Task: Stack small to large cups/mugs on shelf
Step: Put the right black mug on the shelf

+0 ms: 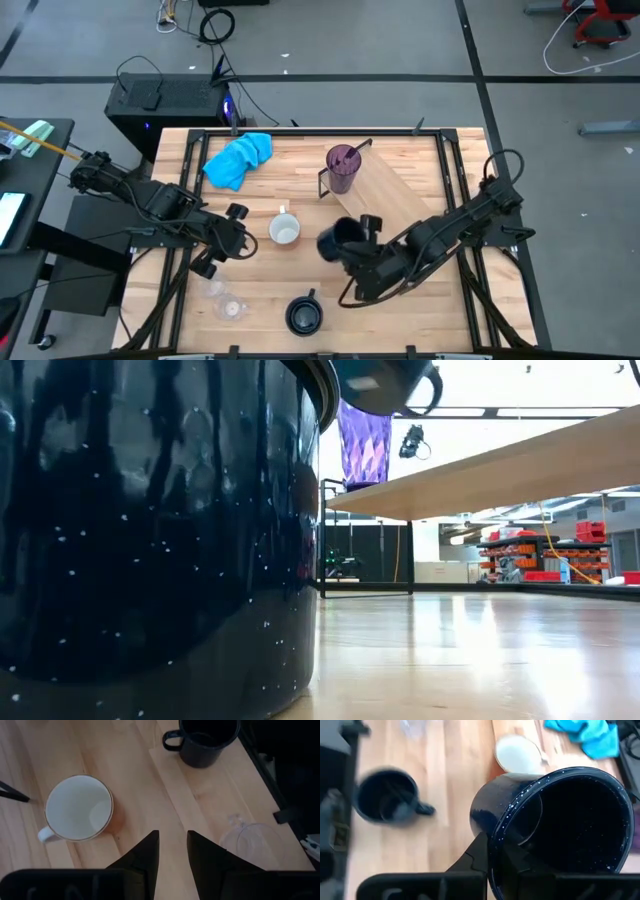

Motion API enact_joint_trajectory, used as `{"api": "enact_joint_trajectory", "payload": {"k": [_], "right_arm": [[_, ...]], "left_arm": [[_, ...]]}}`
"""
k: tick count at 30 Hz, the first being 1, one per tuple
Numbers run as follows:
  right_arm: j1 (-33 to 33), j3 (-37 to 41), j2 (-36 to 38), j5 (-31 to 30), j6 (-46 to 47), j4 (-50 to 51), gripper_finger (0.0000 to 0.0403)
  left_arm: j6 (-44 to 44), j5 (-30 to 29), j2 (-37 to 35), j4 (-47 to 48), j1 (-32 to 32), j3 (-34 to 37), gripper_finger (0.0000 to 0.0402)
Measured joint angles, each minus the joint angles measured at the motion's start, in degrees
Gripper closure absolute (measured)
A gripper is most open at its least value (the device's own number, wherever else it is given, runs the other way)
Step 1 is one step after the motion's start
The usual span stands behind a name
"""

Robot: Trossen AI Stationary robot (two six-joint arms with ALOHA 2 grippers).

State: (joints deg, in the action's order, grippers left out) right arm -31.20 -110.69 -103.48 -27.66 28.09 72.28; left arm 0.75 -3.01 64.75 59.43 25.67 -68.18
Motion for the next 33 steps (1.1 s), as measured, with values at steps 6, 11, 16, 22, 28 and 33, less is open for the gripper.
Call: {"api": "enact_joint_trajectory", "payload": {"k": [6, 11, 16, 22, 28, 33], "right_arm": [[1.5, 0.0, 1.0, 0.0, 0.1, 9.8, 0.0377], [4.8, 0.0, 1.0, 0.5, -1.5, 12.4, 0.0374], [7.7, 0.1, 1.0, 1.9, -2.9, 14.7, 0.0374], [10.9, 0.8, 0.9, 3.7, -4.5, 15.2, 0.0373], [13.2, 0.8, 0.9, 5.2, -4.6, 16.6, 0.0372], [13.6, 0.8, 0.9, 5.5, -5.2, 16.7, 0.0372]], "left_arm": [[-0.7, 0.0, 0.0, 0.5, 0.0, 0.0, 0.0294], [-1.5, -0.8, 0.0, 0.5, 0.0, 0.0, 0.0294], [-1.5, -1.9, 0.0, 0.5, 0.0, 0.0, 0.0294], [-1.5, -1.9, 0.0, 0.4, 0.0, 0.0, 0.0294], [-1.4, -1.9, 0.0, 0.4, 0.0, 0.0, 0.0294], [-1.4, -1.9, 0.0, 0.4, 0.0, 0.0, 0.0294]]}}
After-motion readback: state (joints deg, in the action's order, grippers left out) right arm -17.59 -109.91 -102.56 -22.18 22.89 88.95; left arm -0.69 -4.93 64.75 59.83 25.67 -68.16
